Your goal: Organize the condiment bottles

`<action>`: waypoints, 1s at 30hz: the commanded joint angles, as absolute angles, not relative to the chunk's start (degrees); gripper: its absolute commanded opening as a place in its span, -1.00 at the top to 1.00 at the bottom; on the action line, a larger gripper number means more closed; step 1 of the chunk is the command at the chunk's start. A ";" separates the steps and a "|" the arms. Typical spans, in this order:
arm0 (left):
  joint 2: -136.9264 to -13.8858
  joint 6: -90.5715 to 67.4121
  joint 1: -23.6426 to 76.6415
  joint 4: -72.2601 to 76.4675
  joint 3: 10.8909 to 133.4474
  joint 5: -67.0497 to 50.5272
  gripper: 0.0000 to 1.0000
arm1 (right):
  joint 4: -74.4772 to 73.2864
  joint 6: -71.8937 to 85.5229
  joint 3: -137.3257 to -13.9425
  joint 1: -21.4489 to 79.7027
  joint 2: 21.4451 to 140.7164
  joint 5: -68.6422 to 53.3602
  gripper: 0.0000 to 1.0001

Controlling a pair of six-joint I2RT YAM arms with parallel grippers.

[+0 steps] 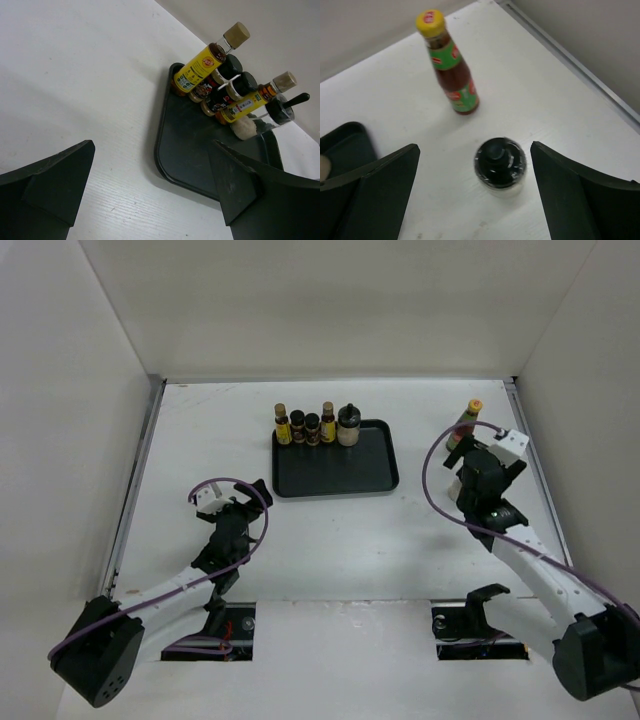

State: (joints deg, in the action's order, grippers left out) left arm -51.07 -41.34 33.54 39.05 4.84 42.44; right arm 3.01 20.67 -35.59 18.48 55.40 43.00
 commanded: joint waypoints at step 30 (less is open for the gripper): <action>-53.00 -42.28 33.53 42.45 5.45 40.70 -1.00 | 8.52 23.64 -45.33 17.17 67.31 32.88 -0.06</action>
State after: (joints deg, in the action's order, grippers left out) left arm -52.40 -41.65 33.78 39.86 4.84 41.34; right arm 1.67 24.18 -37.36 13.67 68.27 33.28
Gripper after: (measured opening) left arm 0.997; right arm 0.678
